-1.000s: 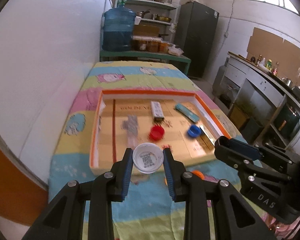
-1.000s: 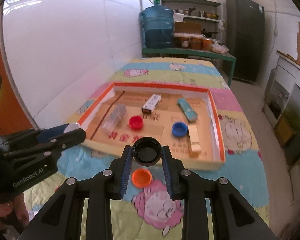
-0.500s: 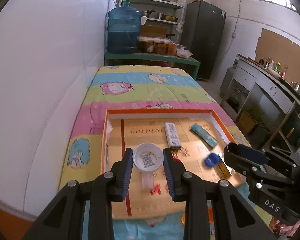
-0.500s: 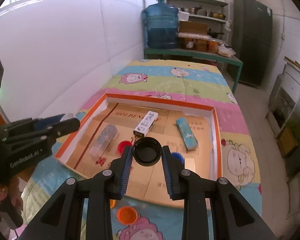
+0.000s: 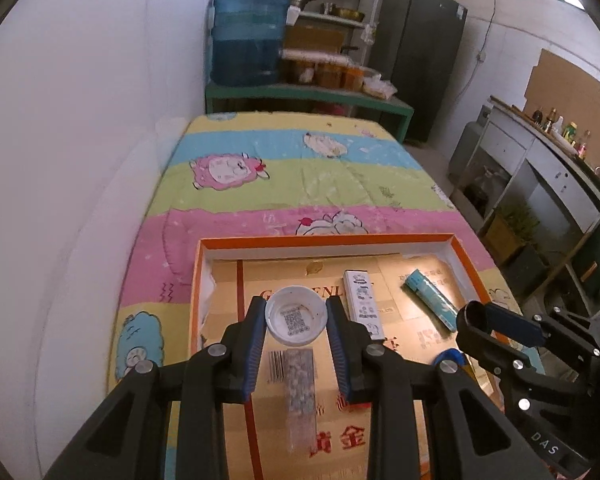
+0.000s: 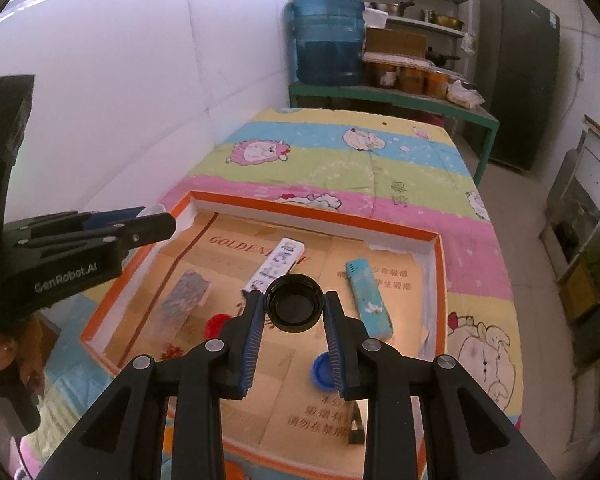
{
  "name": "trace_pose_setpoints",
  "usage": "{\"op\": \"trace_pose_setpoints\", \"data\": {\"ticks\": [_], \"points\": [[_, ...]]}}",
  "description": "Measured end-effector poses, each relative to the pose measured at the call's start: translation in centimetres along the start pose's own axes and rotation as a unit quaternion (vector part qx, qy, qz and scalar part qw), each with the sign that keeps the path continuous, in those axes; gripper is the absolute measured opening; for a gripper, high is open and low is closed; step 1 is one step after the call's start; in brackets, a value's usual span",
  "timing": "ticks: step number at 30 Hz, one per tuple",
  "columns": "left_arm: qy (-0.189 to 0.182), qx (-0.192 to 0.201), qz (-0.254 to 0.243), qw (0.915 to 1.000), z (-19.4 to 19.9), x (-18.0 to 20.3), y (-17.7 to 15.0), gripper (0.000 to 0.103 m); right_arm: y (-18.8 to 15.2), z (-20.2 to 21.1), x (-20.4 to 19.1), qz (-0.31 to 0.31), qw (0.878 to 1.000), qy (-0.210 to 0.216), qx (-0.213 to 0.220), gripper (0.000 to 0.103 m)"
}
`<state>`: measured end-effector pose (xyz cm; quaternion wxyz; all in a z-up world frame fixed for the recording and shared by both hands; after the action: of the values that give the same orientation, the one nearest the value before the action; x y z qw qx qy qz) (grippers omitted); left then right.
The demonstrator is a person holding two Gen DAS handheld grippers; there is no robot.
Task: Organize rigid objects
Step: 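Carry the white cap with the left gripper while the right carries the black cap over the tray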
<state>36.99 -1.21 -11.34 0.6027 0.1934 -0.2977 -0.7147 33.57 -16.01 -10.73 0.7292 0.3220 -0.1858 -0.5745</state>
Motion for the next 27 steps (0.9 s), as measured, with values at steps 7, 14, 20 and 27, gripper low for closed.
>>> {"op": "trace_pose_setpoints", "data": {"ticks": [7, 14, 20, 27], "points": [[0.001, -0.033, 0.012, 0.9994, -3.6, -0.6, 0.6, 0.031, 0.4, -2.2, 0.9, -0.003, 1.0, 0.011, -0.018, 0.03], [0.009, -0.045, 0.015, 0.9988, -5.2, -1.0, 0.8, 0.031, 0.5, -4.1, 1.2, 0.002, 0.999, 0.006, -0.033, 0.03], [0.009, -0.077, 0.011, 0.9969, -7.1, -1.2, 0.0, 0.031, 0.0, -5.9, 1.2, 0.011, 0.999, 0.0, -0.052, 0.03], [0.01, -0.083, 0.013, 0.9964, -7.9, -1.3, -0.1, 0.031, -0.2, -7.0, 1.4, 0.013, 0.998, -0.001, -0.061, 0.03]]}}
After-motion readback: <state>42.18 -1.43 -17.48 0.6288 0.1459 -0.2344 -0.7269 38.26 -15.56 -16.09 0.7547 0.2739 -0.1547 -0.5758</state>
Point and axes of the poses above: each gripper's, at about its wrist camera, not at the fingertips, and z roughly against the way its jaws point, x to its right, y to its top, the point moved 7 cm from there along -z, roughly the way its jaws point, and after that the axes turned 4 degrees about -z, right-handed, at the moved point
